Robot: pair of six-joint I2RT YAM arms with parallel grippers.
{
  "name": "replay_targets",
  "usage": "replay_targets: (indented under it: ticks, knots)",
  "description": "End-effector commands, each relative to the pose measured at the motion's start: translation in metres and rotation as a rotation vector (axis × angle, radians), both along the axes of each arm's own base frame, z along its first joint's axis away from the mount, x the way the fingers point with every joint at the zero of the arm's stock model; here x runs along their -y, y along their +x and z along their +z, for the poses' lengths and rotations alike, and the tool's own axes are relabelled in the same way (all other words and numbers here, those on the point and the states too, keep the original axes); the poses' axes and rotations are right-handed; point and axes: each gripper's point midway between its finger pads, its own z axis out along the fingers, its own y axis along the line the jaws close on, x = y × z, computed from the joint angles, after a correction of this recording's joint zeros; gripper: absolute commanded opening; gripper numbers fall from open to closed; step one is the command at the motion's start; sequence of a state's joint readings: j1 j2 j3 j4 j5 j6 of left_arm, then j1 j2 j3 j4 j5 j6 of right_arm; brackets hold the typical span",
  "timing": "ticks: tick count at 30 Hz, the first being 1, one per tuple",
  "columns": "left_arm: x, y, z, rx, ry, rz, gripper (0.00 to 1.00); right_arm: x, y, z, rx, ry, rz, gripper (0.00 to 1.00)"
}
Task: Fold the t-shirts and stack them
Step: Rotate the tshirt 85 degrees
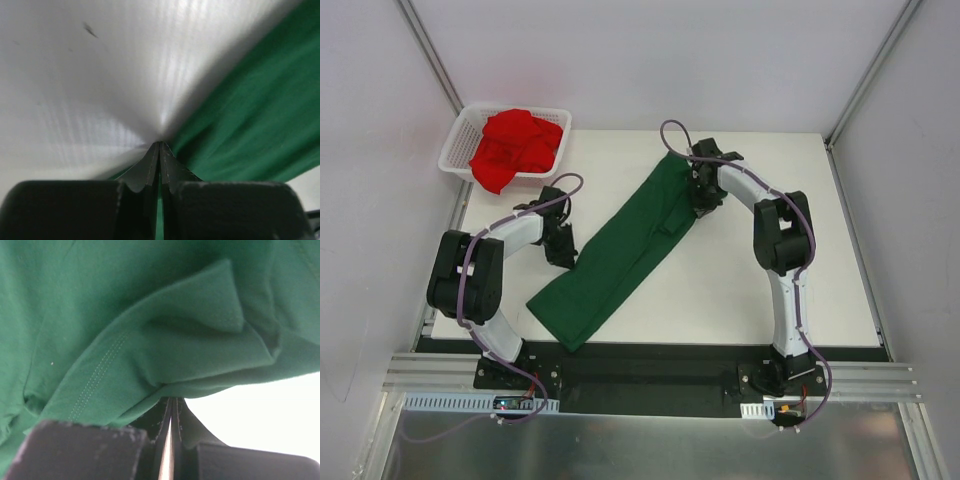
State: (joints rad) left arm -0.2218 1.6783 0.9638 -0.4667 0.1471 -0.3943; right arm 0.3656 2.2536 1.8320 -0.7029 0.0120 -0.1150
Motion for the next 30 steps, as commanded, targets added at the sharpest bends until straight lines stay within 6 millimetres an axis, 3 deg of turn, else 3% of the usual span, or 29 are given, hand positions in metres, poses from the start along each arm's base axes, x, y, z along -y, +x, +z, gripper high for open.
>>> replay_targets:
  ticks: [1,12,20,30]
  knots:
    - [0.027,-0.06,-0.018,-0.199,-0.065,-0.063,0.0,-0.013,0.03,0.023,0.097,0.081,0.046,0.01]
    - [0.07,-0.084,-0.016,-0.237,-0.086,-0.163,0.0,-0.026,0.04,0.032,0.087,0.183,0.125,0.01]
    - [0.096,-0.089,-0.01,-0.238,-0.114,-0.212,0.0,-0.032,0.039,0.032,0.05,0.238,0.158,0.01]
    - [0.141,-0.093,-0.003,-0.245,-0.155,-0.305,0.0,-0.033,0.038,0.032,0.041,0.248,0.169,0.01]
